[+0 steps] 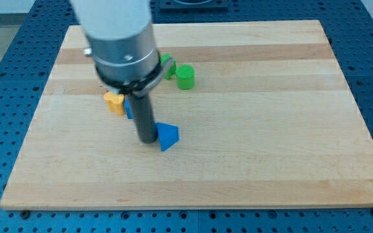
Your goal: Place the blue cube to the left of triangle
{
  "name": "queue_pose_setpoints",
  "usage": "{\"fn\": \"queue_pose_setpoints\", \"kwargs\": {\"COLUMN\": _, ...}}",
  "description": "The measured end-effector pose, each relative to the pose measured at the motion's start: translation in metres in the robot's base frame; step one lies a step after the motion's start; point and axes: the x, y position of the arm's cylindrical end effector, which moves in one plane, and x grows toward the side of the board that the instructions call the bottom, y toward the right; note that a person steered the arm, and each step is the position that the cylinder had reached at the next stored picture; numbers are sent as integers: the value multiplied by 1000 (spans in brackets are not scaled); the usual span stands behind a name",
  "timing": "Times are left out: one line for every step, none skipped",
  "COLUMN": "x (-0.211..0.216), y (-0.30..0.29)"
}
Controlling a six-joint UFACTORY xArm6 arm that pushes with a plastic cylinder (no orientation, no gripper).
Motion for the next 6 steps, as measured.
{"fn": "queue_pose_setpoints", "kwargs": {"x": -38, "y": 24}}
{"fn": "queue_pose_setpoints", "kwargs": {"x": -51, "y": 9}}
{"fn": "queue_pose_setpoints", "kwargs": {"x": -55, "y": -20}}
{"fn": "queue_pose_setpoints", "kwargs": {"x": -87, "y": -39}}
{"fn": "queue_pose_setpoints", "kwargs": {"x": -93, "y": -68}}
{"fn": "queue_pose_setpoints", "kwargs": {"x": -62, "y": -101}}
